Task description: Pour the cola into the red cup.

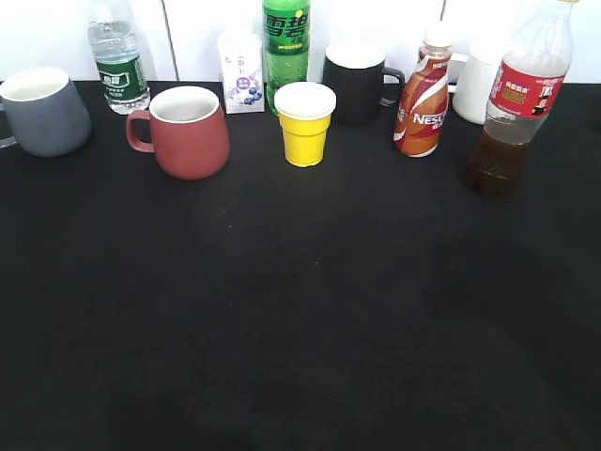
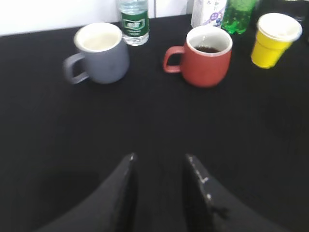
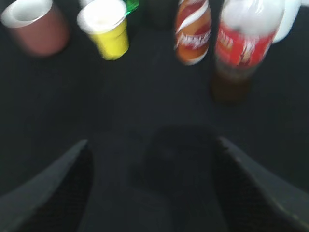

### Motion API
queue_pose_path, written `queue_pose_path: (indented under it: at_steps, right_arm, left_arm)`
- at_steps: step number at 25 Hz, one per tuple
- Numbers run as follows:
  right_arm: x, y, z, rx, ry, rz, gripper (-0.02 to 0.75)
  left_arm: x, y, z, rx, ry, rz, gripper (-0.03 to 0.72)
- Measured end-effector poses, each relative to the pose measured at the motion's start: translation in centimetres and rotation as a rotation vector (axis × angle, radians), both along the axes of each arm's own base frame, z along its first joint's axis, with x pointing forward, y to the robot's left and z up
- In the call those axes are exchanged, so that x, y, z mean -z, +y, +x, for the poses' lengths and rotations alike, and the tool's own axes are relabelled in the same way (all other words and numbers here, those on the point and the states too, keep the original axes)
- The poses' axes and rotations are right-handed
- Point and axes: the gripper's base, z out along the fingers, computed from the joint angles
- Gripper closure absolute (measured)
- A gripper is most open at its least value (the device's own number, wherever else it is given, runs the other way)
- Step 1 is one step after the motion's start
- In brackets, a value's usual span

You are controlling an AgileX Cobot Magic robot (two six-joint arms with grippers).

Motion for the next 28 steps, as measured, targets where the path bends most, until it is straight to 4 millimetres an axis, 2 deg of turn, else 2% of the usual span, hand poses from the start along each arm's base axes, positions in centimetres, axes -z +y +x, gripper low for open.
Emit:
queue_pose_path:
  at_steps: [1,3,5,7,9,11,14,21,28]
  right_arm:
    - [-0.9,-1.0,-2.2,-0.002,-0.028,0.012,0.164]
    - [-1.4,-2.8,-6.3,-0.006,-0.039,0.013,0.164]
    - [0.6,-4.7,-10.5,-0.011,-0.027,0.004,0.164]
    - [3.2,-6.5,-13.8,0.017,-0.067,-0.003,0.164]
    - [5.2,-8.0,-15.6,0.083,-0.140,0.004,0.164]
    - [6.8,-8.1,-15.3,0.104,-0.112,-0.007,0.164]
    - [7.2,-8.1,-14.6,0.136,-0.137,0.007,0.164]
    - [7.2,-8.1,-14.6,0.150,-0.140,0.008,0.164]
    - [7.2,-7.9,-15.0,0.476,-0.143,-0.014,0.164]
  left_arm:
    - [0.7,0.5,-2.1,0.033,-0.003,-0.013,0.443]
    - [2.8,1.6,-5.5,0.064,0.002,-0.033,0.443]
    - [4.8,2.4,-7.9,0.084,-0.014,-0.028,0.443]
    - [6.1,2.4,-8.6,0.116,0.008,-0.022,0.443]
    - [6.9,2.0,-8.3,0.157,0.029,-0.005,0.443]
    - [6.8,1.8,-7.9,0.174,-0.022,-0.006,0.443]
    - [7.2,1.5,-7.2,0.176,-0.056,-0.013,0.446]
    - [7.1,1.5,-7.2,0.171,-0.063,-0.007,0.446]
    - [7.1,1.3,-7.3,-0.145,-0.064,0.004,0.452]
